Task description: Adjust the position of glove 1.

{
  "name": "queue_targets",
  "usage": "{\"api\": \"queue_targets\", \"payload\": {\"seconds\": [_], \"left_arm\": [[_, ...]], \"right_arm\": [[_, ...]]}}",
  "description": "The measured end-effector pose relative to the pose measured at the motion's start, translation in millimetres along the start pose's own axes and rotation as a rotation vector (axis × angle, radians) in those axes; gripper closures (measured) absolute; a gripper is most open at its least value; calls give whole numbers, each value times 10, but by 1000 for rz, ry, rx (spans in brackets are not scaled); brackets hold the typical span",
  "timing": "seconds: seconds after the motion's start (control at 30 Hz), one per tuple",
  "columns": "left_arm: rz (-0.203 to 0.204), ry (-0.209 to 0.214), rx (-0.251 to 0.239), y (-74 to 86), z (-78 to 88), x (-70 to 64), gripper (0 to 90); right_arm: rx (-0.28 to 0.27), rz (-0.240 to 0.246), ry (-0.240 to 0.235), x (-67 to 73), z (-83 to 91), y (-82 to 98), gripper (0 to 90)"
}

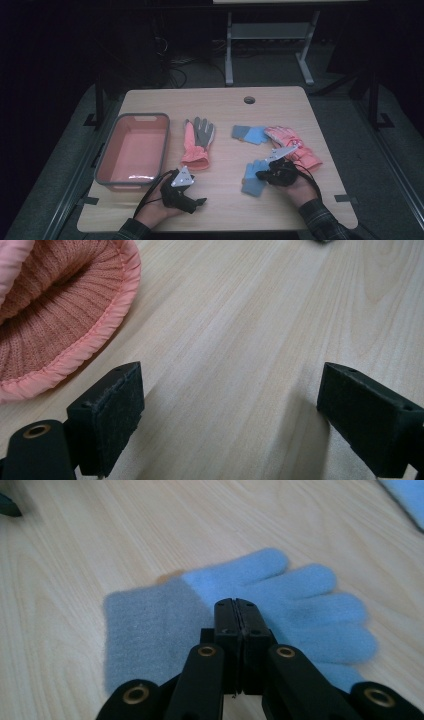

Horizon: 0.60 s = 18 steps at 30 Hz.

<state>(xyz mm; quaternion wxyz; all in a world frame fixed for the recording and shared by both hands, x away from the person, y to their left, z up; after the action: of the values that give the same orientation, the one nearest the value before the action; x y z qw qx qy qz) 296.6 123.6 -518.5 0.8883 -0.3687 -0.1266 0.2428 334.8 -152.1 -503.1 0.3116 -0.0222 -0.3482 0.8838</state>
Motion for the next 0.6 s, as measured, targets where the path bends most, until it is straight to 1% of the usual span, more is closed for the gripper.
{"api": "queue_targets", "payload": {"seconds": [0.27, 0.33, 0.43, 0.47, 0.5, 0.53, 0.57, 0.6], "left_arm": [[0, 0, 0, 0, 0, 0, 108], [0, 0, 0, 0, 0, 0, 108], [-1, 0, 1, 1, 1, 1, 108], [-1, 0, 1, 1, 1, 0, 108], [-1, 0, 1, 1, 1, 1, 108], [-1, 0, 1, 1, 1, 1, 108], [-2, -1, 1, 1, 2, 1, 108], [-1, -1, 1, 1, 1, 1, 108]], "right_arm": [[6, 59, -51, 167, -87, -40, 886], [12, 70, -78, 224, -99, -40, 887], [21, 101, -97, 301, -116, -33, 886], [24, 104, -108, 341, -118, -29, 886], [28, 121, -112, 355, -120, -23, 886], [29, 126, -112, 368, -120, -19, 886], [32, 116, -120, 394, -116, -14, 886], [34, 124, -119, 400, -117, -8, 886]]}}
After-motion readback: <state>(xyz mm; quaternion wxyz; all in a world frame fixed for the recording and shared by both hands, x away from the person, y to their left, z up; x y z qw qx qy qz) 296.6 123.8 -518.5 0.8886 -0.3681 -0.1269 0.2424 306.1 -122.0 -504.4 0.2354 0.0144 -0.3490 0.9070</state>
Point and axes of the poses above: each handheld gripper's, and its own axes: z roughly backward along the jaws, y roughly out of its underside, x roughly to its left, the point moved 6 cm from there along -z, roughly forward along the jaws, and after that the axes turned 4 degrees about -y, right-handed, at the moved point
